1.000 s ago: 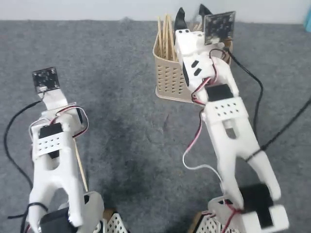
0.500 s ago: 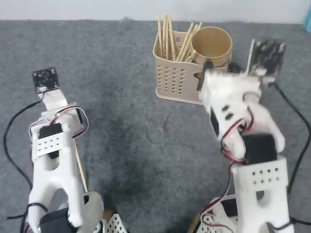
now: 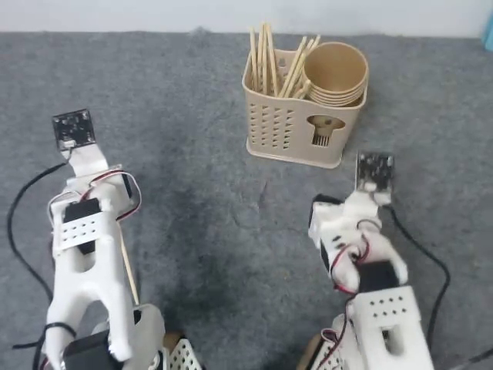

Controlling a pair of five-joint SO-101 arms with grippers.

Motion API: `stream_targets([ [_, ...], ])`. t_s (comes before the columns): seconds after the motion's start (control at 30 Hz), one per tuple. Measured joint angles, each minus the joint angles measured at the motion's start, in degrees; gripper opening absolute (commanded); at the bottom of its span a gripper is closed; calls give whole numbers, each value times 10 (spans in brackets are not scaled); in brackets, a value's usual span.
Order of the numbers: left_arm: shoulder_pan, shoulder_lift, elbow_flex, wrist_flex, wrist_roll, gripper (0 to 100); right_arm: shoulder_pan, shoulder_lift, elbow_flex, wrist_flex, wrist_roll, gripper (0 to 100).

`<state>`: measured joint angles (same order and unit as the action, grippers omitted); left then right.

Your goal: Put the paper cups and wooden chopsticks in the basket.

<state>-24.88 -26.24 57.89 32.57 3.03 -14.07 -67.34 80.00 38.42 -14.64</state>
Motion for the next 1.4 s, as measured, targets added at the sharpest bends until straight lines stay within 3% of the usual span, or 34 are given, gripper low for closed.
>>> stream_targets([
  [0.2,18,0,-1,-42,-2,12,34,-78,156,-222,-1,8],
  [0.37,33,-22,-52,-60,-3,12,31,-91,158,-225,-1,8],
  [0.53,66,-135,-89,-60,-1,12,32,-91,158,-225,-1,8],
  [0.63,116,-232,-91,-66,-3,12,31,-91,158,-225,-1,8],
  [0.87,281,-384,-106,-186,-3,12,31,-91,158,-225,-1,8],
  [1.03,367,-375,-117,-287,-3,12,31,-91,158,-225,-1,8],
  [1.4,395,-167,-210,-509,-3,12,20,-91,158,-218,19,8],
])
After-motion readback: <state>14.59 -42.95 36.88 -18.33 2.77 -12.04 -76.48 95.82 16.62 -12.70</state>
